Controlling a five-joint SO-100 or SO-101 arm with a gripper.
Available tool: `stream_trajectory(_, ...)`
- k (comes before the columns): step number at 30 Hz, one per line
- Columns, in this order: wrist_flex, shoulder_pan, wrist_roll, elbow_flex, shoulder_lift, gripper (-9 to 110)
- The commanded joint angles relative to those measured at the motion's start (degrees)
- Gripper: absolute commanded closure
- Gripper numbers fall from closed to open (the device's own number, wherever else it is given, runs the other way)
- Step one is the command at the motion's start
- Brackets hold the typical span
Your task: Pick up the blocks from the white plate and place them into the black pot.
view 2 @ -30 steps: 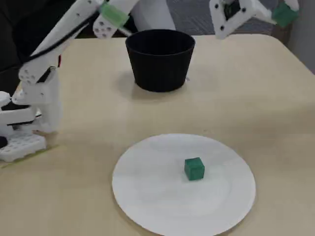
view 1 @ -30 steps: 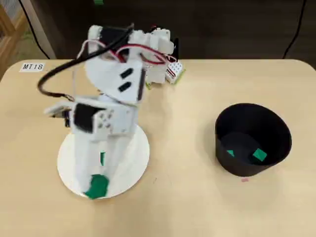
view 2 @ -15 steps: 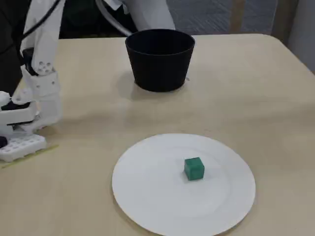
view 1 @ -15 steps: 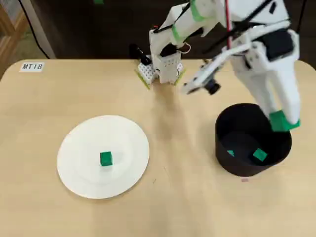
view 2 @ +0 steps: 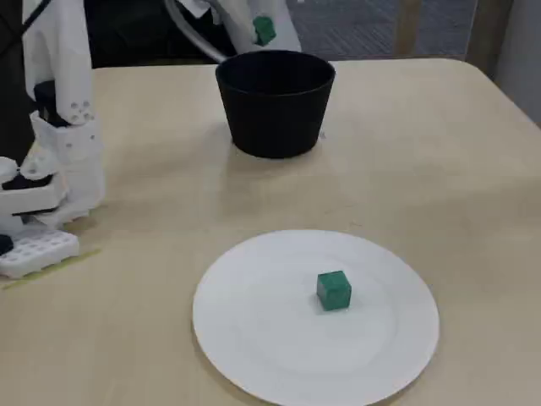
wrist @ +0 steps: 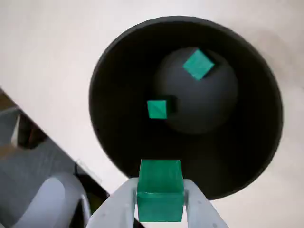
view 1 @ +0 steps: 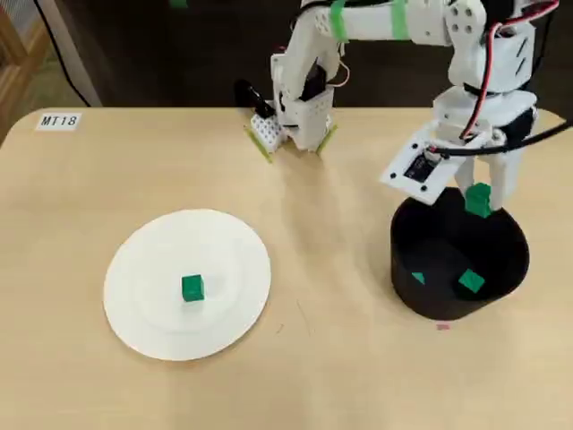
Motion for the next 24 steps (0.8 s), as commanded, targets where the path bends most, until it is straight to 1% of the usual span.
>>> stream_trajectory(1,-0.4,1.3,-0.4,0.4,0.4,104)
stream_trajectory(4,-0.4,1.9,1.7,0.6,-0.6,104)
stream_trajectory(5,-0.4,2.0,1.8,0.7,-0.9,101)
stream_trajectory(7,-0.4,2.1,0.8,1.6,-0.9,90)
stream_trajectory(9,-0.4,2.1,0.4,2.0,-0.9,83)
stream_trajectory(13,-0.4,2.7,1.1,2.2,-0.4,80)
stream_trajectory(15,-0.4,3.2,1.3,2.2,0.1,80)
stream_trajectory(16,-0.4,3.3,1.8,2.2,0.3,83)
stream_trajectory(17,-0.6,3.8,3.1,2.2,0.4,91)
stream_trajectory(18,-0.7,4.6,5.4,2.2,0.4,104)
stream_trajectory(21,-1.1,8.5,4.5,2.5,4.3,104)
stream_trajectory(24,-1.1,16.7,3.0,2.5,8.3,104)
